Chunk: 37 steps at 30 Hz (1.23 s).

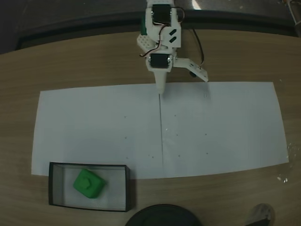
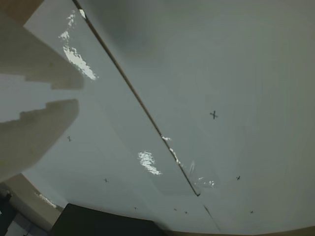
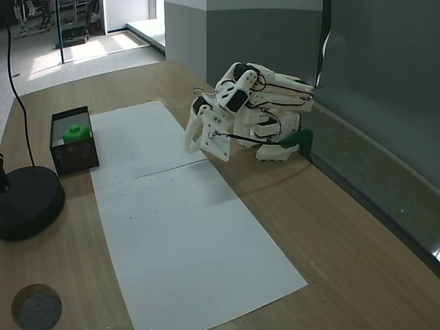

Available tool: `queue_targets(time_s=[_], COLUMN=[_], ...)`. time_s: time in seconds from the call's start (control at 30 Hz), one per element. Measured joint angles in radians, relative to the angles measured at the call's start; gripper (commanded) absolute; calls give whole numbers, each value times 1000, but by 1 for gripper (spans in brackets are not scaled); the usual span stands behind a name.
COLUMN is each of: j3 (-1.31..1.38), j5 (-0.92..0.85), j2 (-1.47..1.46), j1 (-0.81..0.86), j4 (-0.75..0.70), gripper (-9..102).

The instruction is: Grab a green square and put it in the box.

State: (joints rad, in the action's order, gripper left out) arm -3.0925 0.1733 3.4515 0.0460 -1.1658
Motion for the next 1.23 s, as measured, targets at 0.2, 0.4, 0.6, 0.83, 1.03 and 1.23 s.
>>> queue_targets(time_s=[0.2, 0.4, 0.6, 0.83, 1.03, 1.23], j3=[18, 28, 29, 32, 32, 32], j5=[0, 0, -40, -64, -64, -64], j2=[0, 2, 2, 2, 2, 2], j1=[-38, -38, -66, -101, -101, -101], j4=[-91, -101, -103, -107, -107, -107], gripper=[0, 0, 0, 0, 0, 0])
